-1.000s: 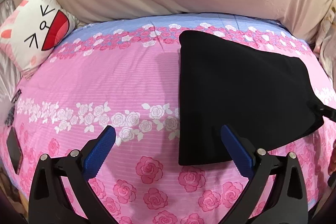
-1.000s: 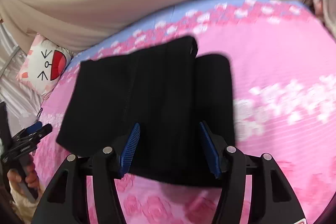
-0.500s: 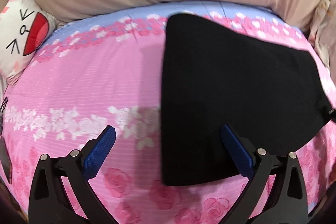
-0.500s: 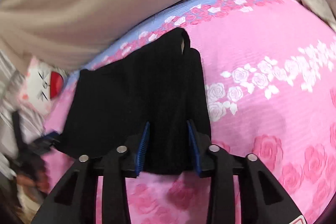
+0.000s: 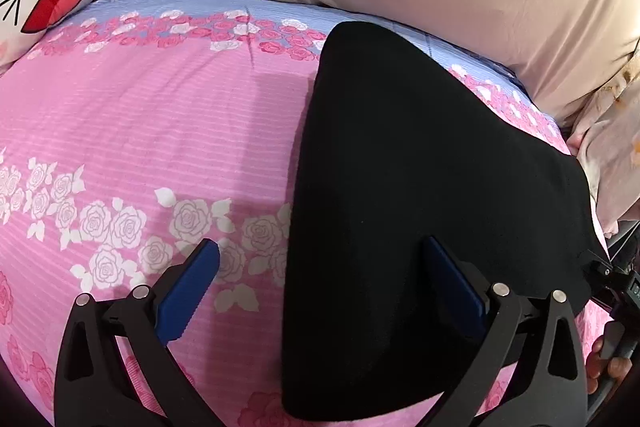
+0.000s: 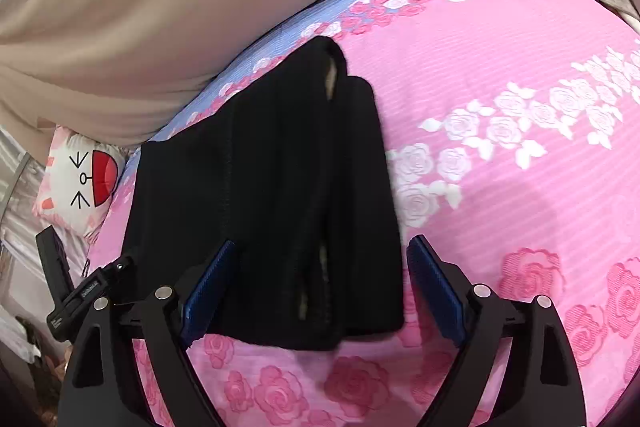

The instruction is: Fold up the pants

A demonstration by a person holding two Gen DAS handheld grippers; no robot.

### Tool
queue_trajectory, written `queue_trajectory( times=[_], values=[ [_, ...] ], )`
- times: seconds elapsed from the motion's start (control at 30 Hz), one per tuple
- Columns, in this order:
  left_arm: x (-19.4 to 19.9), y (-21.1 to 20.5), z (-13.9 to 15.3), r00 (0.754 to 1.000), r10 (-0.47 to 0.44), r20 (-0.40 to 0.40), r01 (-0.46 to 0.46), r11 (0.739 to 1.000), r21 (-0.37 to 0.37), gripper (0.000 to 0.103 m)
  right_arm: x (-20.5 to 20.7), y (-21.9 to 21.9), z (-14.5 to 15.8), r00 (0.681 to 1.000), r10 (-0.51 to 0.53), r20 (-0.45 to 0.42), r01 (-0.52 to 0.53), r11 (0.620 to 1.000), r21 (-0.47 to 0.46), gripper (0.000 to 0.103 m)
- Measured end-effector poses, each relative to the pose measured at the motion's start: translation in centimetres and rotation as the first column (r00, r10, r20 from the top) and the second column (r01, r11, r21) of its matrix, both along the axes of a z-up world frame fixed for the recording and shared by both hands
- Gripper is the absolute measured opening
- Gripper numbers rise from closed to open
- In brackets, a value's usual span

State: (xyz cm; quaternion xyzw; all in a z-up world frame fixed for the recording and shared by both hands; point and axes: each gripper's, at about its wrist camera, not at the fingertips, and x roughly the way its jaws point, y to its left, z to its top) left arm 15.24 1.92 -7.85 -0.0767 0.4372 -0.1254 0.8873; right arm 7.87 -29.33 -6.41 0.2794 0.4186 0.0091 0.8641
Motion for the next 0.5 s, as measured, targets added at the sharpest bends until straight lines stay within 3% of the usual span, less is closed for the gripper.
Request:
queue_trajectory(
  times=[0.03, 0.07, 0.1, 0.13, 0.17, 0.23, 0.33, 0.43, 0.5],
  values=[
    [0.1, -0.1, 0.1, 1.000, -0.012, -0.007, 0.012, 1.000, -0.014, 0.096, 0.3, 0.3, -0.1, 1.000, 0.001, -0.008, -0.001, 1.000, -0.007, 0.075],
    [0.2, -0.2, 0.4, 0.999, -0.041, -0.014, 0.041, 0.999, -0.036, 0.073, 0.5, 0.6, -0.1, 1.000, 0.001, -0.008, -0.001, 1.000, -0.020, 0.069],
    [0.3, -0.5, 0.6, 0.995, -0.098, -0.032, 0.095, 0.991, -0.099, 0.045, 0.7, 0.8, 0.1, 1.000, 0.010, -0.001, -0.010, 1.000, -0.016, 0.053],
    [0.3, -0.4, 0.9, 0.994, -0.099, -0.044, 0.094, 0.990, -0.110, 0.041, 0.6, 0.7, 0.5, 1.000, 0.015, 0.006, -0.015, 1.000, 0.005, 0.046],
    [0.2, -0.8, 1.3, 0.994, -0.102, -0.040, 0.098, 0.992, -0.082, 0.029, 0.7, 0.6, 0.8, 1.000, 0.017, 0.007, -0.017, 1.000, 0.018, 0.040],
    [-0.5, -1.4, 3.0, 0.992, -0.123, -0.010, 0.122, 0.992, -0.021, 0.024, 0.1, 0.3, 2.5, 0.999, 0.022, 0.038, -0.023, 0.999, 0.046, 0.036],
    [-2.3, -1.2, 5.8, 0.986, -0.164, 0.015, 0.165, 0.986, -0.022, 0.023, -1.6, 0.3, 4.9, 0.997, 0.043, 0.069, -0.048, 0.996, 0.071, 0.035],
    [-5.3, 0.0, 7.4, 0.978, -0.207, -0.024, 0.206, 0.978, -0.041, 0.023, -4.5, 0.8, 5.8, 0.997, 0.066, 0.036, -0.068, 0.996, 0.054, 0.035],
    [-7.7, 0.8, 6.6, 0.972, -0.223, -0.068, 0.220, 0.974, -0.047, 0.025, -6.3, 1.0, 4.4, 0.998, 0.070, -0.009, -0.069, 0.994, 0.080, 0.040]
  ],
)
